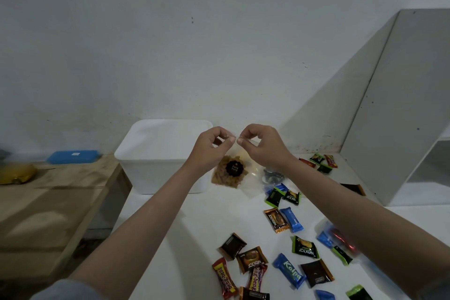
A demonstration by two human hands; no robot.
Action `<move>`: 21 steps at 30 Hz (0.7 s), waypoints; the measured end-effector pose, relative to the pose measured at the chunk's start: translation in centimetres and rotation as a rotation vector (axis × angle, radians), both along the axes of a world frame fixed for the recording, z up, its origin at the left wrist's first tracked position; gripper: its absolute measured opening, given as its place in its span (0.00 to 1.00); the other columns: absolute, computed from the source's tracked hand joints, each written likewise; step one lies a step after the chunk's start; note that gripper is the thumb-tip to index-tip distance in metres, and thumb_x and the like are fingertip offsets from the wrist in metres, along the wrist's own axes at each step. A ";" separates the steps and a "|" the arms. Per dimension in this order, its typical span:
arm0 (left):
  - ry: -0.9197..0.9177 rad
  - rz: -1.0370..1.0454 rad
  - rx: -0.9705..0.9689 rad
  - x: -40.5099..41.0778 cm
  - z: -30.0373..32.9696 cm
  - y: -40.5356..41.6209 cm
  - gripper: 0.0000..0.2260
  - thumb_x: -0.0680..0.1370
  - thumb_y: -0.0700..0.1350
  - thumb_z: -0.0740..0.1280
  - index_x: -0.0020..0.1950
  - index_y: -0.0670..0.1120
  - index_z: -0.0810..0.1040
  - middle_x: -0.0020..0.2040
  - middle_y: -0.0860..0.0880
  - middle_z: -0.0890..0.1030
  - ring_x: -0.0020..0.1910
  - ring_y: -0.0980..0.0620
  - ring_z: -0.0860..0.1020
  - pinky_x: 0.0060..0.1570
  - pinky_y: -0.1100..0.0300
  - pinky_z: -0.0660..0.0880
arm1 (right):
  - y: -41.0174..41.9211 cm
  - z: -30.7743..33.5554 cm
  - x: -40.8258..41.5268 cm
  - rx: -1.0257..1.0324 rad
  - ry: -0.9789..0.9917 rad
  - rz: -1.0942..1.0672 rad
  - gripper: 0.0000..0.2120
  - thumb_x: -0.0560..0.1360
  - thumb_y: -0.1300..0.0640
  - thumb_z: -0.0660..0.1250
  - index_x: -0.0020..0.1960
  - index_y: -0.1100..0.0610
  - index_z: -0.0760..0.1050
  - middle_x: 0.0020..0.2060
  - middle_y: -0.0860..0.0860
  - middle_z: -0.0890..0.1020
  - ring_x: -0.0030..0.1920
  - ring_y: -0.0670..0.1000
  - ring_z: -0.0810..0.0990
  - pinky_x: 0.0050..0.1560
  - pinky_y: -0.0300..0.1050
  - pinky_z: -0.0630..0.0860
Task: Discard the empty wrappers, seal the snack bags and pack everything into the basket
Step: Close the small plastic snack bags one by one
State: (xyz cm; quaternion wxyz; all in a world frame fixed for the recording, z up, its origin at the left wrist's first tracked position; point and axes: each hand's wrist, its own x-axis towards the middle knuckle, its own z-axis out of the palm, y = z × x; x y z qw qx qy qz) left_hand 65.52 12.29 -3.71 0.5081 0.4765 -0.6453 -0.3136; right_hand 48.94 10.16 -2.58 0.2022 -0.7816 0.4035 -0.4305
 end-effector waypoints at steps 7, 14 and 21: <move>-0.086 0.010 -0.027 0.5 0.0 0.2 0.04 0.77 0.42 0.67 0.43 0.45 0.78 0.38 0.57 0.76 0.36 0.62 0.72 0.40 0.72 0.70 | 0.1 -0.3 0.3 0.052 0.039 0.047 0.04 0.74 0.58 0.69 0.42 0.57 0.79 0.36 0.47 0.81 0.41 0.46 0.79 0.46 0.33 0.72; -0.155 0.042 -0.113 0.6 -0.4 0.3 0.04 0.77 0.40 0.65 0.43 0.44 0.75 0.37 0.58 0.75 0.37 0.62 0.72 0.41 0.73 0.69 | 0.3 -0.2 0.8 0.061 0.009 0.045 0.04 0.73 0.58 0.70 0.41 0.58 0.80 0.36 0.48 0.81 0.40 0.45 0.79 0.45 0.29 0.73; -0.172 0.047 -0.135 0.9 -0.7 0.1 0.03 0.77 0.39 0.65 0.44 0.42 0.75 0.38 0.57 0.76 0.38 0.62 0.72 0.42 0.72 0.70 | 0.2 0.0 1.1 0.072 0.027 0.045 0.04 0.74 0.58 0.70 0.41 0.58 0.79 0.35 0.46 0.80 0.40 0.43 0.78 0.44 0.26 0.71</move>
